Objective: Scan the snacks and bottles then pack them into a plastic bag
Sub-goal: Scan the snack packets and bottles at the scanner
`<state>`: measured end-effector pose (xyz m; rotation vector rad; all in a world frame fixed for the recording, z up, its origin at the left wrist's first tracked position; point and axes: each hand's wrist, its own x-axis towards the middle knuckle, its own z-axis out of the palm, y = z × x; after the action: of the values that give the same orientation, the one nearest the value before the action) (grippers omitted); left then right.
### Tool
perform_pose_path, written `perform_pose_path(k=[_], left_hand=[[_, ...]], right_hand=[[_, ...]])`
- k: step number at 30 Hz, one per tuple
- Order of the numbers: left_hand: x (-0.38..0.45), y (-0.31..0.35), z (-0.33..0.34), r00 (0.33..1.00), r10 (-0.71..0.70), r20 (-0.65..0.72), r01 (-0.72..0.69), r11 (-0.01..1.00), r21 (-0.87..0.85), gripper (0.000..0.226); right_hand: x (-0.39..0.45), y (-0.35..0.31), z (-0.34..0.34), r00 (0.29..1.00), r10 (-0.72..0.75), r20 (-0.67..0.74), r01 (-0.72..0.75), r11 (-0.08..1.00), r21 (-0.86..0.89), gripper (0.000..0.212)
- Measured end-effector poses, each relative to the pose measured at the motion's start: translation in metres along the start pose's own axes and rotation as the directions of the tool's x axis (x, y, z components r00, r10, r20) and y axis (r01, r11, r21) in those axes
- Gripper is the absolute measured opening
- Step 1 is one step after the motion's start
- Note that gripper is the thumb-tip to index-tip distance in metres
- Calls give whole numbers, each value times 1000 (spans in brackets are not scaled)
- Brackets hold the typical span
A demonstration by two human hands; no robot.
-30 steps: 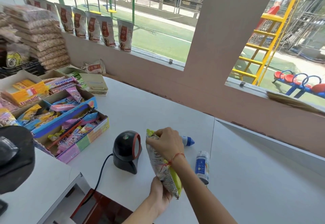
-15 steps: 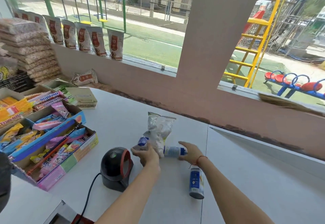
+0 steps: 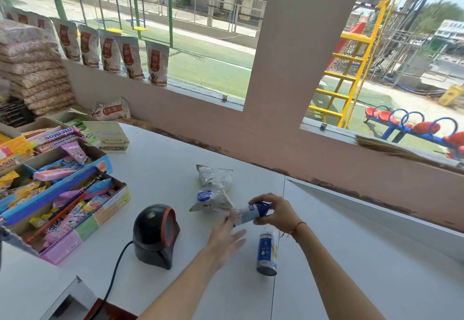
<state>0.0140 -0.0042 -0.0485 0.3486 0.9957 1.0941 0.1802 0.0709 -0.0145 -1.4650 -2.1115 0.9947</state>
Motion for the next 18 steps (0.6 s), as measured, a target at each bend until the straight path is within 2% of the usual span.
perform_pose_path(k=[2,5,8,12,15,18], left_hand=[[-7,2,-3,996,76,54,-75,997,-24,36],[-13,8,-14,996,87,-7,-87,996,-19,37],[-23,14,-18,998,48,-37,-48,999,-3,40],[-28,17,-23,988,149,38,-144,982,-119,34],[-26,17,-27,987,152,-53,-158,979,-130,41],[-28,15,-29,984,83,-158,-128,946,-298,49]], right_hand=[[-5,-5,0,996,65,62,-72,992,108,38],[-13,-19,2,970,231,74,-242,935,260,35],[-14,-34,5,954,288,82,-300,923,241,37],[-15,-44,14,928,356,111,-372,899,229,52],[-19,-56,18,939,289,185,-332,901,280,48],[-20,-74,30,969,138,205,-194,939,284,37]])
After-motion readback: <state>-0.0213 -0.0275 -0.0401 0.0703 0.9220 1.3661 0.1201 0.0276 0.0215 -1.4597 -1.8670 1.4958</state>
